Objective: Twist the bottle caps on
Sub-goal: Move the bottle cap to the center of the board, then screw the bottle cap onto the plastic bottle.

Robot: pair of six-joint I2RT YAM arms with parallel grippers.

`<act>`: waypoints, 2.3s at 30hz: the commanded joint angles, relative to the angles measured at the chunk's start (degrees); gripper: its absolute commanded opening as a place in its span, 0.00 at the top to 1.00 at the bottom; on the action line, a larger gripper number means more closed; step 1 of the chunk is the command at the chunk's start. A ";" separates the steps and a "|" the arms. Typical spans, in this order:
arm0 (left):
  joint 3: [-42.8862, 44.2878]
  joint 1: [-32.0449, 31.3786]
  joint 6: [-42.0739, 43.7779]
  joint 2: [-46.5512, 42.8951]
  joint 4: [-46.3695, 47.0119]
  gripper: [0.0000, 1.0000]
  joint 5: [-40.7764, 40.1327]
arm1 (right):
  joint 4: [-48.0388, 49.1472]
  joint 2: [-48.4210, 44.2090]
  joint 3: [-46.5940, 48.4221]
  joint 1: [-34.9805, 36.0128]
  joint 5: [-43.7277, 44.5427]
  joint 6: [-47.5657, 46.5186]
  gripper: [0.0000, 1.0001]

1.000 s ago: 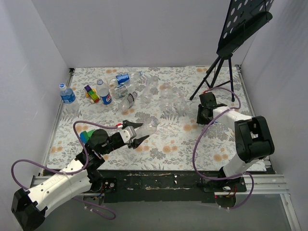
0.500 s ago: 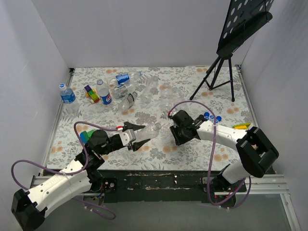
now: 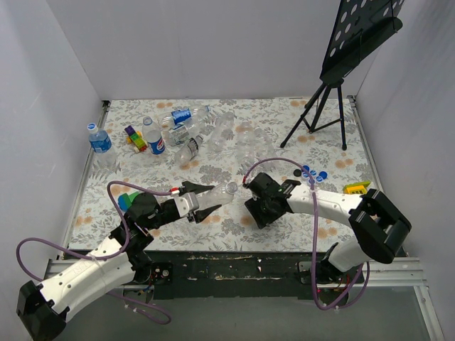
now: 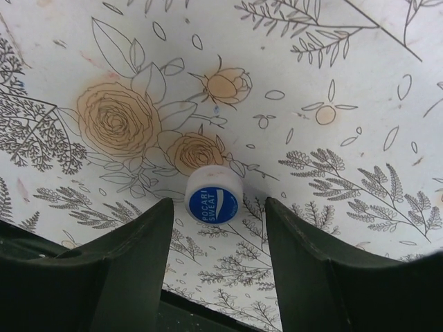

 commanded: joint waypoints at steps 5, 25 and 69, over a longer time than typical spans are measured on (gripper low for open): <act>-0.01 0.35 1.77 -1.28 -0.71 0.49 -2.08 | -4.05 -0.01 3.64 0.19 1.99 -0.02 0.41; 0.26 0.35 1.77 -0.05 -1.15 0.49 -1.81 | -4.67 3.42 6.63 1.78 3.75 -0.28 0.51; 2.63 0.35 4.58 4.96 -7.74 0.44 5.83 | -7.31 -25.49 24.56 1.78 -30.61 -33.41 0.73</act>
